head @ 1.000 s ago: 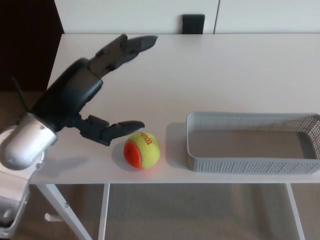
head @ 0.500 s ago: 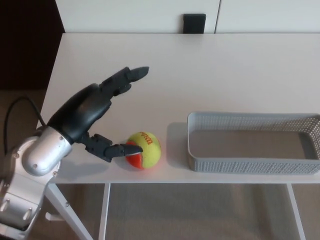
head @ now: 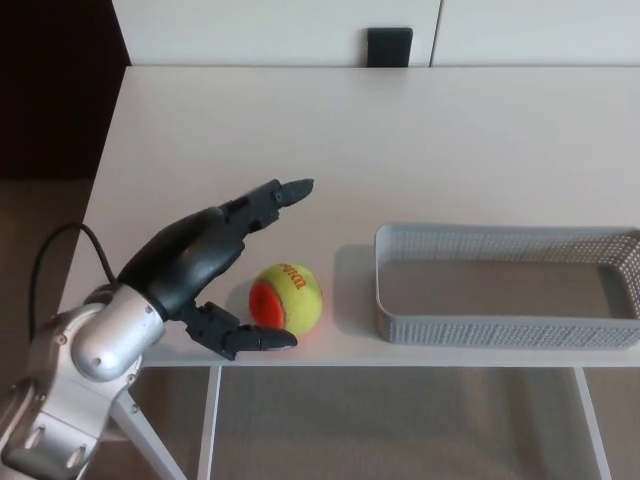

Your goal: The robot walk towards a table in front and uses its left hand to pickup a tennis ball on the left side and put it in a container on the right hand side

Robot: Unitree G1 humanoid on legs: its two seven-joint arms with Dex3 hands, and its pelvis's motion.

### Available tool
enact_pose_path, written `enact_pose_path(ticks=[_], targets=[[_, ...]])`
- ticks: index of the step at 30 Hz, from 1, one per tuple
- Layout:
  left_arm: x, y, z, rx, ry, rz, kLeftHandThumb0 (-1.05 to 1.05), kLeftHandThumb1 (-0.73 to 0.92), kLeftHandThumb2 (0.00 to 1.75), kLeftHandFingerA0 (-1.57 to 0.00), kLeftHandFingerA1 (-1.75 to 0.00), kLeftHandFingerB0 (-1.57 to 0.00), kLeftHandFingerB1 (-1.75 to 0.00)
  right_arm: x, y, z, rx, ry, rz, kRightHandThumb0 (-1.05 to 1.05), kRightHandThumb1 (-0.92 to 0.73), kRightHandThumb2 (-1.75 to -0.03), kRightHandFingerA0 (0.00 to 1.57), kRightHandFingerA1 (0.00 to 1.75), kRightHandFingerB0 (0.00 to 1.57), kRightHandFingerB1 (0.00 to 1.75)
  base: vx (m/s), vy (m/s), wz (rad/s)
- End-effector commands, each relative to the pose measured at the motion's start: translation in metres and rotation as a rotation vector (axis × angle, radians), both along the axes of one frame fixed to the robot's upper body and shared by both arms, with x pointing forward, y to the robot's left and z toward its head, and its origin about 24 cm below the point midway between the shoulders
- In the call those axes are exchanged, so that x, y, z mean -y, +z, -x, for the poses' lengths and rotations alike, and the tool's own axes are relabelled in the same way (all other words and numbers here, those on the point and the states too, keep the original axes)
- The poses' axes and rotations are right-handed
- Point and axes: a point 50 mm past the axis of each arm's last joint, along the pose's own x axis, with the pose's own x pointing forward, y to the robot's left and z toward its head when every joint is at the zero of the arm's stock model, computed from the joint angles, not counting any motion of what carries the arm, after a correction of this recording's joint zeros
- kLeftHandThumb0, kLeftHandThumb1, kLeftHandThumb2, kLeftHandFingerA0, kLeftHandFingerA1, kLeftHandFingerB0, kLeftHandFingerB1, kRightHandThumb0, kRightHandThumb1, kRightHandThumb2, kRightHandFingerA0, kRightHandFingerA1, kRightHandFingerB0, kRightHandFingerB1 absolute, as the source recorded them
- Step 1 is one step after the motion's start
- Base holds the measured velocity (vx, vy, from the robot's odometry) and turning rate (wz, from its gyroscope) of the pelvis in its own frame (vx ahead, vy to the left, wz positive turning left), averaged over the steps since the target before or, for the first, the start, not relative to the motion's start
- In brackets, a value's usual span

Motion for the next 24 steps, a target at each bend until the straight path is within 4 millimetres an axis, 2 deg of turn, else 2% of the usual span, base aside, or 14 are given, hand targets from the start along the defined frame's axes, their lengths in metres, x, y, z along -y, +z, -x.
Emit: enact_pose_path(ticks=[1, 2, 3, 8, 9, 10, 11, 12, 13, 14, 24], targets=[[0.000, -0.010, 0.003, -0.031, 0.020, -0.020, -0.52, 0.38, 0.53, -0.08, -0.28, -0.05, -0.23, 0.006, 0.003, -0.003, -0.007, -0.013, 0.001, -0.11, -0.51, -0.54, 0.63, 0.48, 0.55, 0.45, 0.00, 0.000, 0.00], [0.000, -0.009, 0.003, -0.030, 0.020, -0.020, -0.52, 0.38, 0.53, -0.08, -0.28, -0.05, -0.23, 0.006, 0.003, -0.003, -0.006, -0.013, 0.000, -0.11, -0.51, -0.54, 0.63, 0.48, 0.55, 0.45, 0.00, 0.000, 0.00], [0.000, -0.012, 0.002, -0.039, 0.024, -0.018, -0.50, 0.33, 0.70, -0.06, -0.35, -0.04, -0.23, 0.006, 0.003, -0.004, -0.006, -0.012, 0.001, -0.11, -0.52, -0.55, 0.65, 0.49, 0.55, 0.45, 0.00, 0.000, 0.00], [-0.001, -0.016, 0.001, -0.051, 0.030, -0.015, -0.50, 0.33, 0.70, -0.06, -0.35, -0.04, -0.23, 0.006, 0.003, -0.004, -0.005, -0.011, 0.001, -0.11, -0.52, -0.55, 0.65, 0.49, 0.55, 0.45, 0.00, 0.000, 0.00], [-0.001, -0.022, 0.002, -0.063, 0.033, 0.009, -0.53, 0.34, 0.62, -0.09, -0.37, -0.07, -0.26, 0.006, 0.003, -0.003, -0.002, -0.021, -0.012, -0.10, -0.52, -0.55, 0.65, 0.49, 0.55, 0.45, 0.00, 0.000, 0.00], [-0.001, -0.024, 0.002, -0.068, 0.034, 0.020, -0.53, 0.34, 0.62, -0.09, -0.37, -0.07, -0.26, 0.006, 0.002, -0.003, -0.001, -0.025, -0.017, -0.10, -0.52, -0.55, 0.65, 0.49, 0.55, 0.45, 0.00, 0.000, 0.00], [-0.001, -0.026, 0.001, -0.063, 0.041, 0.033, -0.43, 0.31, 0.73, -0.10, -0.45, 0.00, -0.35, 0.006, 0.003, -0.004, -0.002, -0.022, -0.018, -0.10, -0.52, -0.54, 0.64, 0.49, 0.54, 0.45, 0.00, 0.000, 0.00], [-0.001, -0.026, 0.001, -0.061, 0.043, 0.040, -0.53, 0.35, 0.62, -0.10, -0.37, -0.08, -0.31, 0.006, 0.003, -0.004, -0.001, -0.020, -0.018, -0.10, -0.52, -0.55, 0.65, 0.49, 0.54, 0.45, 0.00, 0.000, 0.00], [-0.001, -0.026, 0.000, -0.060, 0.046, 0.047, -0.53, 0.35, 0.62, -0.10, -0.37, -0.08, -0.31, 0.006, 0.003, -0.005, 0.000, -0.019, -0.018, -0.10, -0.52, -0.55, 0.65, 0.49, 0.54, 0.45, 0.00, 0.000, 0.00], [0.000, -0.027, 0.000, -0.042, 0.053, 0.053, -0.28, 0.17, 0.78, -0.01, -0.49, 0.00, -0.47, 0.005, 0.004, -0.006, 0.007, -0.017, -0.021, -0.13, -0.51, -0.56, 0.65, 0.51, 0.54, 0.47, 0.00, 0.000, 0.00], [0.003, -0.031, -0.001, 0.000, 0.109, 0.083, -0.25, 0.21, 0.79, -0.02, -0.48, 0.00, -0.46, 0.003, 0.005, -0.010, 0.006, -0.001, -0.007, -0.13, -0.53, -0.55, 0.68, 0.51, 0.56, 0.45, 0.00, 0.000, 0.00]])
